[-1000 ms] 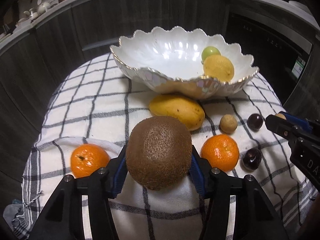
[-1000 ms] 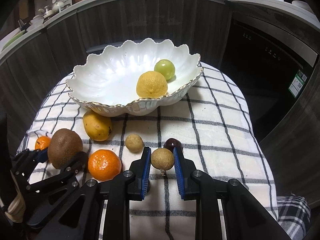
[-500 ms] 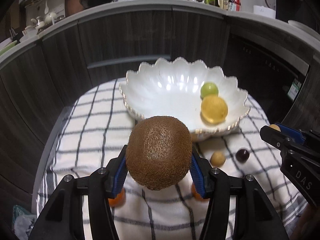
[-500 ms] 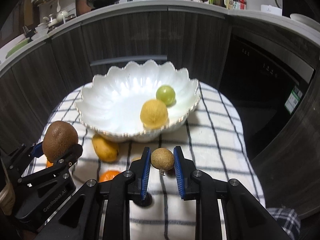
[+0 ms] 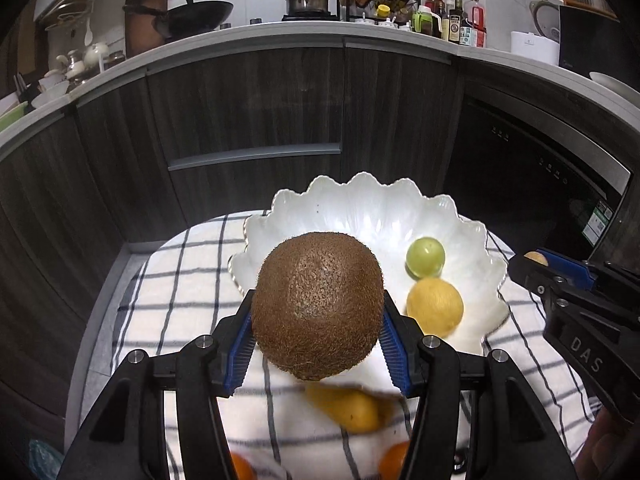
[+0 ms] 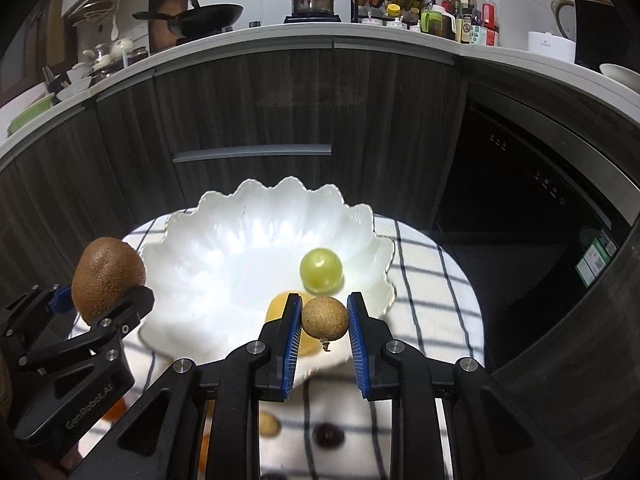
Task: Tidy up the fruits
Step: 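Lower the kiwi and brown fruit into the white bowl and open both tools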
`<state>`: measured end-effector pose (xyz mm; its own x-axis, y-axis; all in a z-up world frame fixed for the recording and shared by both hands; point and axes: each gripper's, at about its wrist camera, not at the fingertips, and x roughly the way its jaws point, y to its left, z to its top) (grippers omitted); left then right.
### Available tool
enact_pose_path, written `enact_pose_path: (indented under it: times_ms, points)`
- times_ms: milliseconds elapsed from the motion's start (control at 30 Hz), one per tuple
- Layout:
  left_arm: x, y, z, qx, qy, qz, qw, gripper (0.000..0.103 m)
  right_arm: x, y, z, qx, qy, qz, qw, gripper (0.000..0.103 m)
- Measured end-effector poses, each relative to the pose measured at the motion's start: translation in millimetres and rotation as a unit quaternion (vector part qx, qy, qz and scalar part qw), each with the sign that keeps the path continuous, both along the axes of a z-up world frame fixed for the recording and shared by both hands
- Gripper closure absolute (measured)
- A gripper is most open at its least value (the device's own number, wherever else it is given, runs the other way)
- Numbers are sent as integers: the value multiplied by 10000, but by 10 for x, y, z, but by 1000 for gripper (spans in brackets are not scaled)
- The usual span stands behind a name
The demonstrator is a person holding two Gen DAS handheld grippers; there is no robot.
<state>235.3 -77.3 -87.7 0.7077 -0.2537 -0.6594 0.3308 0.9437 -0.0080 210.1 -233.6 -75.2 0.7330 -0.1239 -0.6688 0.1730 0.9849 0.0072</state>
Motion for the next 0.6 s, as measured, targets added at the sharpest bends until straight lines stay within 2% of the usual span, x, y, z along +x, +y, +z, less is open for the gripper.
enact_pose_path:
  times_ms: [333, 600]
  points:
    - [414, -93, -258, 83, 413, 33, 9991, 48, 483, -128, -225, 53, 336, -53, 9994, 79]
    - [557, -162, -440, 153, 713, 57, 9973, 48, 663, -182, -437, 188, 629, -94, 9978, 79]
